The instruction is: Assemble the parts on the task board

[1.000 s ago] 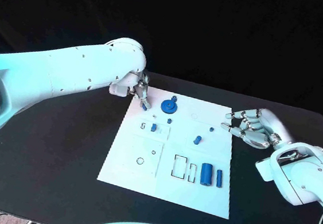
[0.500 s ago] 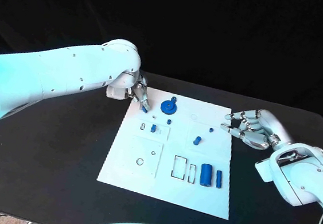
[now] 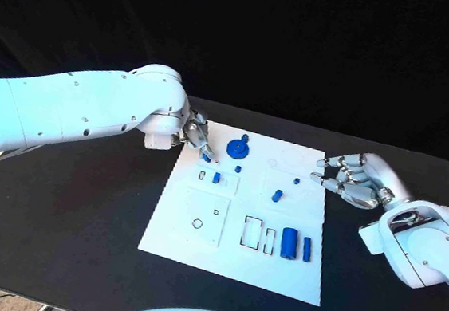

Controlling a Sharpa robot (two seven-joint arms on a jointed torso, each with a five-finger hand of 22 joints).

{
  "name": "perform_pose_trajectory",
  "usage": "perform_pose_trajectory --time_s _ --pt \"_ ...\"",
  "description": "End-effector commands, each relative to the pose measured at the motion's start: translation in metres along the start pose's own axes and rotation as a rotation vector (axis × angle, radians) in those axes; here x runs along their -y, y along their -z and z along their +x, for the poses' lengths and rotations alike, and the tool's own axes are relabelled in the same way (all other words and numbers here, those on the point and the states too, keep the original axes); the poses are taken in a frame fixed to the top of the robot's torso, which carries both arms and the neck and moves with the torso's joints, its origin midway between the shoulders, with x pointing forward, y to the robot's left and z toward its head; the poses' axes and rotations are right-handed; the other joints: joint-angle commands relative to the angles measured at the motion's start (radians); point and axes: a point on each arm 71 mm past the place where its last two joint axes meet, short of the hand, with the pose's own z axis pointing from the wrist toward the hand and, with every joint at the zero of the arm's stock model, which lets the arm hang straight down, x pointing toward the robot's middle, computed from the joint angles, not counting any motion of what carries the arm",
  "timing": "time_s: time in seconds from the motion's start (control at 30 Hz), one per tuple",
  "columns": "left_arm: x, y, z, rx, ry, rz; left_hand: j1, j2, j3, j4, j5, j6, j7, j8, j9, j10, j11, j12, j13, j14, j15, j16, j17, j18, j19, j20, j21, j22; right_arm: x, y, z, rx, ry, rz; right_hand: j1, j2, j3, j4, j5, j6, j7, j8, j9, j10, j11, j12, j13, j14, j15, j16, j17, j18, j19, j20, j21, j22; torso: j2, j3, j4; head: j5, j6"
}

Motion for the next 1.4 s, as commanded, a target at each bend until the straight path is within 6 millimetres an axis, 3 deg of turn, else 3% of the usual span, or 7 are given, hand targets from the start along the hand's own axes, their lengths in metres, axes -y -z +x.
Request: perform_pose_trajectory --time_s 0.03,0.5,1.4 --pt "0.004 0.002 0.003 0.093 -0.015 0.049 -0.005 -0.008 0.149 -0.142 0.007 0.006 -0.001 0.007 0.002 0.009 -0.001 0.009 0.002 0.105 0.000 0.003 0.263 0.004 0.006 0.003 0.003 0.093 0.000 0.000 0.002 -0.015 0.011 -0.003 0.004 0.005 -0.002 0.002 0.005 0.007 0.000 0.001 0.001 -0.004 -0.001 -0.006 -0.001 0.035 -0.008 -0.004 -0.001 0.019 -0.006 0.002 -0.004 -0.001 -0.003 0.0006 0.0039 0.001 -0.003" --pt "-0.003 0.004 0.022 0.051 -0.076 0.052 -0.007 -0.015 0.156 -0.147 0.007 0.009 -0.002 0.009 0.002 0.012 -0.002 0.010 0.003 0.105 -0.001 0.003 0.263 0.003 0.008 0.003 0.006 0.097 0.000 0.001 0.002 -0.011 0.009 -0.006 0.004 0.005 -0.002 0.002 0.005 0.007 0.000 0.001 0.001 -0.004 -0.001 -0.006 -0.001 0.035 -0.008 -0.004 -0.001 0.019 -0.006 0.002 -0.004 -0.001 -0.003 0.0003 0.0035 0.006 -0.008" --pt "-0.010 0.002 0.035 -0.042 -0.132 0.004 -0.008 -0.017 0.158 -0.148 0.007 0.010 -0.002 0.009 0.001 0.013 -0.002 0.010 0.002 0.105 -0.001 0.003 0.263 0.004 0.007 0.003 0.004 0.095 -0.001 0.001 0.003 -0.008 0.007 -0.013 0.004 0.005 -0.002 0.002 0.005 0.007 0.000 0.001 0.001 -0.004 -0.001 -0.006 -0.001 0.035 -0.008 -0.004 -0.001 0.019 -0.006 0.002 -0.004 -0.001 -0.003 0.0008 0.0034 0.011 -0.020"
